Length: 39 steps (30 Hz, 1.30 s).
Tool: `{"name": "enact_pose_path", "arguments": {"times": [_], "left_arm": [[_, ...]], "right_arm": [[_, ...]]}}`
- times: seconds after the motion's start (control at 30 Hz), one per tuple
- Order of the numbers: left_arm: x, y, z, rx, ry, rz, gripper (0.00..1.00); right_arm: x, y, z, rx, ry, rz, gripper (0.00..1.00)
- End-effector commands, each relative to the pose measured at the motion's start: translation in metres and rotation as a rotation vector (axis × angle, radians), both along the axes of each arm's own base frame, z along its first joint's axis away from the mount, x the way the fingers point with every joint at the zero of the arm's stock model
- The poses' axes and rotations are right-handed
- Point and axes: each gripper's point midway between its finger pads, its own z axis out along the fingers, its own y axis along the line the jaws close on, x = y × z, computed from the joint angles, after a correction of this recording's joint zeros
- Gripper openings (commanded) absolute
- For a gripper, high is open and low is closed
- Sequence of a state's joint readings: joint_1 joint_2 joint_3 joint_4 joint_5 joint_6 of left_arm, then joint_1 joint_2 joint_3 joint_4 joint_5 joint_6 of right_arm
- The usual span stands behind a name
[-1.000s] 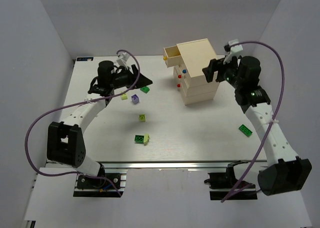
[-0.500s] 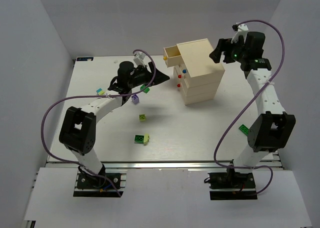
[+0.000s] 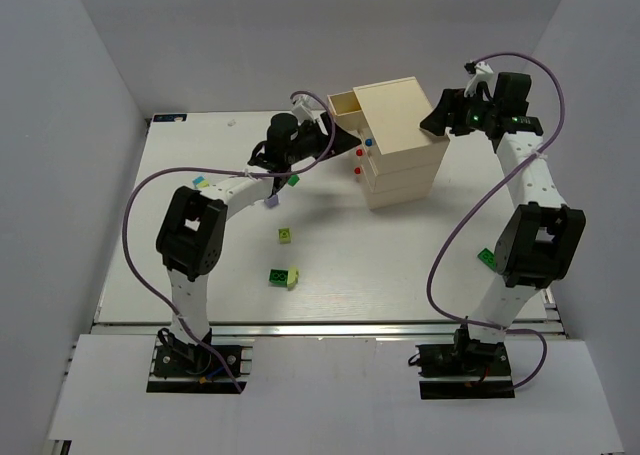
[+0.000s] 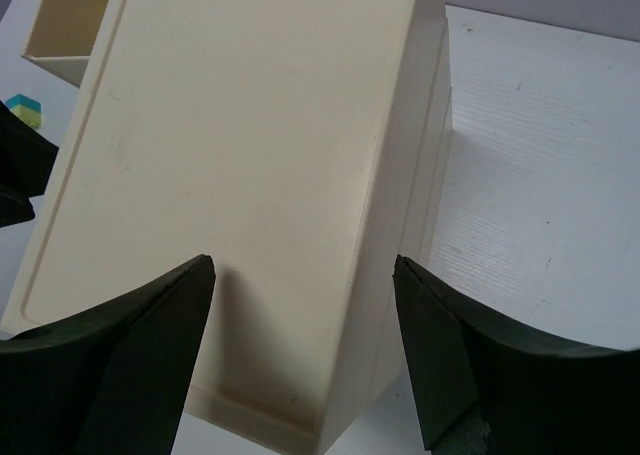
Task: Sort the legos into containers by color
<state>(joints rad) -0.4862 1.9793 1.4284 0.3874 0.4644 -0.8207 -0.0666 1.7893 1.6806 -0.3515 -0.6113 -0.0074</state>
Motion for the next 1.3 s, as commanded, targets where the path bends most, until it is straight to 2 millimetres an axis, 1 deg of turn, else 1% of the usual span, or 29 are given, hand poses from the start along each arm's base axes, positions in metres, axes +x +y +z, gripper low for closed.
{"name": "enact_pose_path", "arguments": {"times": [0.0, 0.03, 0.1, 0.13, 0.2, 0.23, 0.27, 0.47, 0.5, 0.53, 0.63, 0.73, 0.8, 0.83, 0.9, 1.07, 1.1, 1.27], "left_arm": [[0.011, -0.007, 0.026, -0.032, -0.041, 0.016, 0.69], [0.01, -0.013, 0.025, -0.03, -0.038, 0.008, 0.69], [0.016, -0.016, 0.023, -0.026, -0.034, 0.011, 0.69], [0.016, -0.022, 0.029, -0.033, -0.043, 0.002, 0.69], [0.018, -0.024, 0.022, -0.025, -0.025, -0.001, 0.69], [0.019, -0.024, 0.024, -0.027, -0.027, 0.002, 0.69], [0.016, -0.029, 0.021, -0.028, -0.022, -0.007, 0.69], [0.015, -0.037, 0.013, -0.036, 0.007, -0.023, 0.69], [0.015, -0.037, 0.014, -0.04, 0.007, -0.023, 0.69], [0.012, -0.042, 0.013, -0.04, 0.009, -0.031, 0.68], [0.013, -0.043, 0.012, -0.056, 0.019, -0.03, 0.67], [0.013, -0.044, 0.013, -0.082, 0.025, -0.028, 0.64], [0.014, -0.044, 0.014, -0.105, 0.028, -0.023, 0.64], [0.012, -0.043, 0.011, -0.109, 0.035, -0.022, 0.63], [0.012, -0.044, 0.014, -0.133, 0.035, -0.023, 0.6], [0.014, -0.048, 0.011, -0.164, 0.048, -0.034, 0.55], [0.01, -0.053, 0.011, -0.169, 0.054, -0.044, 0.55], [0.009, -0.053, 0.008, -0.183, 0.06, -0.049, 0.53]], "right_arm": [[0.007, 0.0, 0.008, 0.028, -0.019, 0.038, 0.77], [0.007, 0.001, 0.003, 0.036, -0.006, 0.047, 0.74], [0.008, 0.001, -0.005, 0.042, 0.013, 0.052, 0.72], [0.008, 0.003, -0.007, 0.047, 0.016, 0.061, 0.71], [0.007, 0.003, -0.014, 0.052, 0.033, 0.065, 0.7], [0.007, 0.003, -0.014, 0.055, 0.032, 0.067, 0.69], [0.006, 0.002, -0.017, 0.056, 0.038, 0.066, 0.69], [0.007, 0.0, -0.02, 0.081, 0.057, 0.048, 0.66], [0.008, 0.0, -0.021, 0.082, 0.06, 0.048, 0.65], [0.007, 0.0, -0.021, 0.082, 0.06, 0.05, 0.65], [0.007, 0.0, -0.021, 0.081, 0.061, 0.049, 0.63], [0.005, 0.0, -0.025, 0.084, 0.067, 0.053, 0.6], [0.005, 0.0, -0.025, 0.084, 0.065, 0.052, 0.6], [0.004, 0.001, -0.027, 0.085, 0.07, 0.054, 0.6], [0.004, 0.001, -0.03, 0.086, 0.074, 0.055, 0.59], [0.003, 0.001, -0.031, 0.085, 0.078, 0.054, 0.58], [0.002, 0.001, -0.031, 0.084, 0.077, 0.055, 0.58], [0.001, 0.0, -0.033, 0.082, 0.081, 0.051, 0.57]]}}
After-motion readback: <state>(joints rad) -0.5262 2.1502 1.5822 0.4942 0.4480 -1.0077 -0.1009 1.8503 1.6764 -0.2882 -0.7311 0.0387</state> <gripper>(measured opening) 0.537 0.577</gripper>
